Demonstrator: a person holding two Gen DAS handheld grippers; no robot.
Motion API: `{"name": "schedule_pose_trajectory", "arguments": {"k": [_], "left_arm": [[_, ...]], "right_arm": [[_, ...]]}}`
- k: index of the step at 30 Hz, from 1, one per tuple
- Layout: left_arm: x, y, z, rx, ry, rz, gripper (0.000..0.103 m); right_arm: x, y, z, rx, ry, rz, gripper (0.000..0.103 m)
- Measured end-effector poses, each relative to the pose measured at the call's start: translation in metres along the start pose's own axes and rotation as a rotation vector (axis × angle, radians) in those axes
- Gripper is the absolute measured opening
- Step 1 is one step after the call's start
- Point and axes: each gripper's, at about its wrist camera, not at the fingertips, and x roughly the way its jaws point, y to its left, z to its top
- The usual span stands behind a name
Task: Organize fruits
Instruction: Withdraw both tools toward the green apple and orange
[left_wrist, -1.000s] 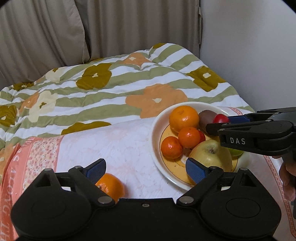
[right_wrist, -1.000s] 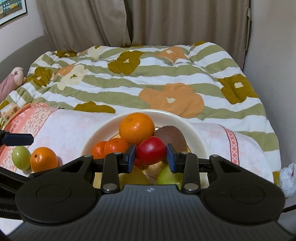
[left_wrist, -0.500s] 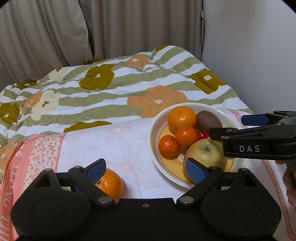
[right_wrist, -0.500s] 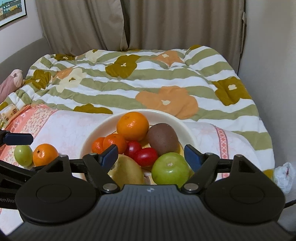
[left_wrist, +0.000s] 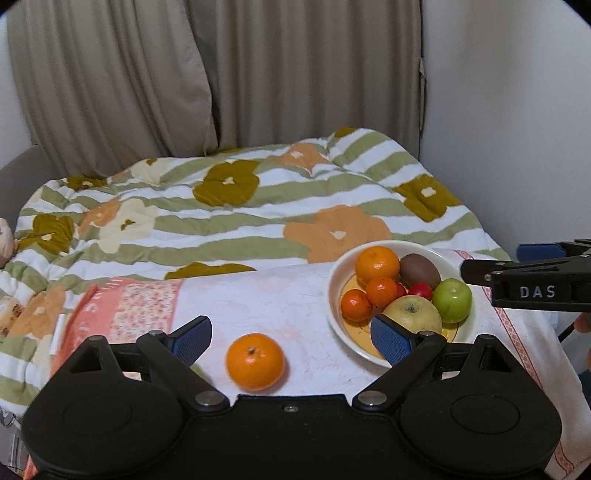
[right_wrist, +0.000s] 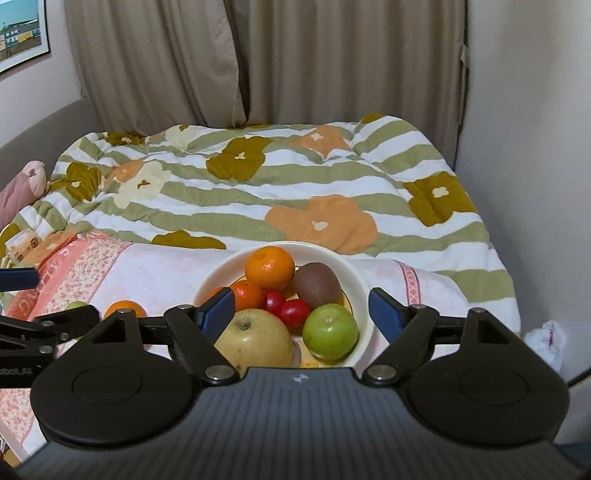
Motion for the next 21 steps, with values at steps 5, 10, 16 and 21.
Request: {"name": "schedule_pose_trajectory", "arguments": {"k": [5, 10, 16, 21], "left_arm": [[-0.024, 0.023, -0.01, -0.035, -0.027, 0.004, 0.098], [-0.042, 0.048, -0.021, -0.016, -0.067, 0.015, 0.103], [-0.043, 0.08, -0.031, 0.051, -0.064, -0.009, 0.103], [-0.034, 0.109, -0.04, 0.087, -0.051, -0.063, 0.103]], "right_arm": [[-0.029, 0.019, -0.006, -0.007, -0.024, -0.035, 0.103], [-0.05, 0.05, -0.013, -0.03, -0.044, -0.075, 0.103], [-0.06, 0.092, -0.021, -0.023, -0.034, -0.086, 0.103], [-0.055, 0.124, -0.026, 0.028, -0.021, -0.086, 0.103]]}}
